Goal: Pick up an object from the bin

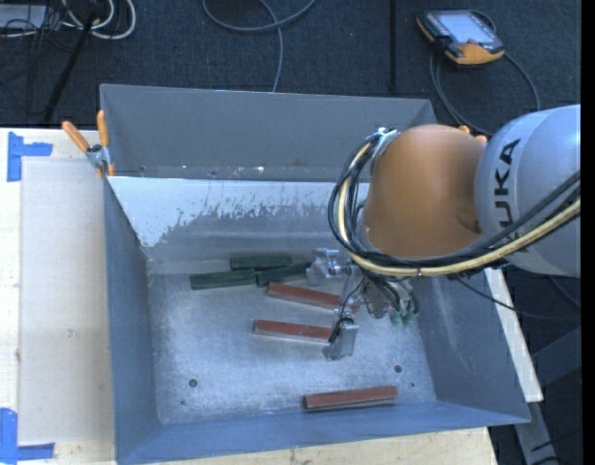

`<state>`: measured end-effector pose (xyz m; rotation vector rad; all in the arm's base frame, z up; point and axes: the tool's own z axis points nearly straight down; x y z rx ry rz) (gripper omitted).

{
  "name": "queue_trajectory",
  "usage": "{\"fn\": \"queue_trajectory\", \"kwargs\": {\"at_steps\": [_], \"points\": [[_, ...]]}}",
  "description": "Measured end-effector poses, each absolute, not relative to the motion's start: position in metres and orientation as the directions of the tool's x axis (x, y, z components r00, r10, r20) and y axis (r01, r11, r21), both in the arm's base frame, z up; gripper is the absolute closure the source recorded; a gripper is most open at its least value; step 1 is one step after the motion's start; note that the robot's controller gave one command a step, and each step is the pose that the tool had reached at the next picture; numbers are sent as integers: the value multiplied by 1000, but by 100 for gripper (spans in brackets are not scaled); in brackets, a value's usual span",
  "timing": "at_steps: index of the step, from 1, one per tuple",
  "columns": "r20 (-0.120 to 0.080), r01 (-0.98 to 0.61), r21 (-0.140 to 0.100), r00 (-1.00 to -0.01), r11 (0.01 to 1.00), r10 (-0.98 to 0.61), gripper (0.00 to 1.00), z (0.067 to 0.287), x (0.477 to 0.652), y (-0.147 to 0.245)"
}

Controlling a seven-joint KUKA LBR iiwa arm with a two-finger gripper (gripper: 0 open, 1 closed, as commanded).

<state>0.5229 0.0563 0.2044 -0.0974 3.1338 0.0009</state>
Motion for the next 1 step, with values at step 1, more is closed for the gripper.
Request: {"fn": "queue_trajectory", "kwargs": {"at_steps": [1], "points": [[-4,-77,0,-997,997,-77,0,136,539,66]]}}
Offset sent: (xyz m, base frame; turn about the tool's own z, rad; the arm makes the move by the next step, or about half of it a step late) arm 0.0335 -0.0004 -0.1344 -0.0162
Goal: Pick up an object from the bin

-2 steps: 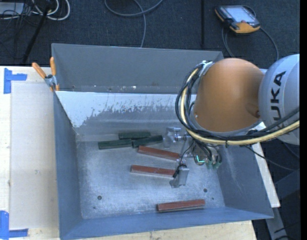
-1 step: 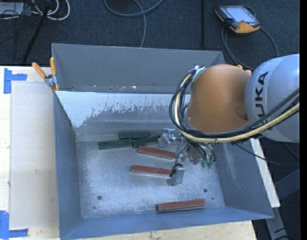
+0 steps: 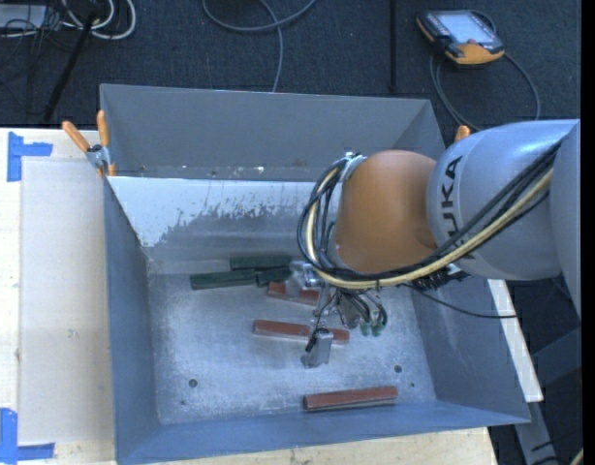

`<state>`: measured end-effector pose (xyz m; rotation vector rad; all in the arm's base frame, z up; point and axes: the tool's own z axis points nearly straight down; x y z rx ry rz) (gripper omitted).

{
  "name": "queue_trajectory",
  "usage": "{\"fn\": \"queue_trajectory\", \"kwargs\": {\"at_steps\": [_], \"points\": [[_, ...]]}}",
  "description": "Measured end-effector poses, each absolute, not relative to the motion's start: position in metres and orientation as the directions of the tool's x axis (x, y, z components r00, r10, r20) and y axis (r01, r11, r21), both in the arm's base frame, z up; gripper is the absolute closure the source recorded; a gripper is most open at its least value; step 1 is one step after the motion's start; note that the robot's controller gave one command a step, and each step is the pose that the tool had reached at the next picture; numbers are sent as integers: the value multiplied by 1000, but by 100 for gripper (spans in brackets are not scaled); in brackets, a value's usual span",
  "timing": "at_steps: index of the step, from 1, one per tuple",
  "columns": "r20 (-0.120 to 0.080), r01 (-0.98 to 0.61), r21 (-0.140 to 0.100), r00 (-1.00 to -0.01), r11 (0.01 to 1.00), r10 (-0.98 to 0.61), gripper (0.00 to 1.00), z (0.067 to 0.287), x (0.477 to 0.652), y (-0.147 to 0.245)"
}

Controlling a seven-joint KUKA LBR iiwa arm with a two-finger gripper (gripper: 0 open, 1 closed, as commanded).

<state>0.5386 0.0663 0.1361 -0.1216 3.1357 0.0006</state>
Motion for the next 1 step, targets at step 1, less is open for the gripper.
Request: {"fn": "queue_trajectory", "kwargs": {"at_steps": [1], "points": [[1,-75,1,-997,997,-75,100,70,557,56]]}}
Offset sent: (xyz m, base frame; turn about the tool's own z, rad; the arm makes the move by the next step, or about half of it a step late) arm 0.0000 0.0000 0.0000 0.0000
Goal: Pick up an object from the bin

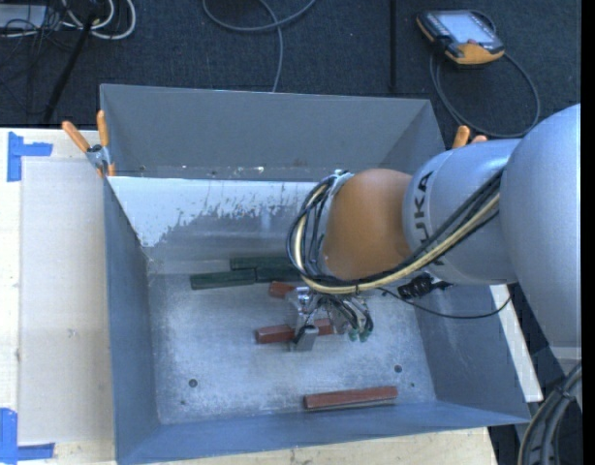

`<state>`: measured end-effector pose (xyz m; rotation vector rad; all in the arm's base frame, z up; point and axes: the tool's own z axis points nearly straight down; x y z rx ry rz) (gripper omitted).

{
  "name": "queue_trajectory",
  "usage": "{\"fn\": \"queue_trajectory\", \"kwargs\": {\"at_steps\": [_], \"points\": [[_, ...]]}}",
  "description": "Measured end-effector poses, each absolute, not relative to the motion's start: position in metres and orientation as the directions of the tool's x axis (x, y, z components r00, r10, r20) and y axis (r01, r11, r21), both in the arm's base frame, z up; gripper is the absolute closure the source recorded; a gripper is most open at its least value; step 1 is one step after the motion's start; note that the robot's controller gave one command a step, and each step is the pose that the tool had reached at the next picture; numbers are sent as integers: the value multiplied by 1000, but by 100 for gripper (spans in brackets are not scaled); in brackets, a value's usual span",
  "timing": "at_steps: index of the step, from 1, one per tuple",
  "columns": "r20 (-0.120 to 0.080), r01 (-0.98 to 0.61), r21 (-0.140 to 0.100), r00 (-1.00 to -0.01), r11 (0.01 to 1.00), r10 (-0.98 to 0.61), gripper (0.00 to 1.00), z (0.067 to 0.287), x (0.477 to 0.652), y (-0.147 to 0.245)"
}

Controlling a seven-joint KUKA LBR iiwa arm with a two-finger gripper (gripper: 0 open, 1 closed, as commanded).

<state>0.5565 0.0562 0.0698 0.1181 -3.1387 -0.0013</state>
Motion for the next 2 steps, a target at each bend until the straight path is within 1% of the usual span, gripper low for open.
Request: {"fn": "queue_trajectory", "kwargs": {"at_steps": [1,2], "points": [[1,-74,1,-997,997,-74,100,70,557,56],[-1,-43,1,-999,999,-43,100,203,564,50]]}}
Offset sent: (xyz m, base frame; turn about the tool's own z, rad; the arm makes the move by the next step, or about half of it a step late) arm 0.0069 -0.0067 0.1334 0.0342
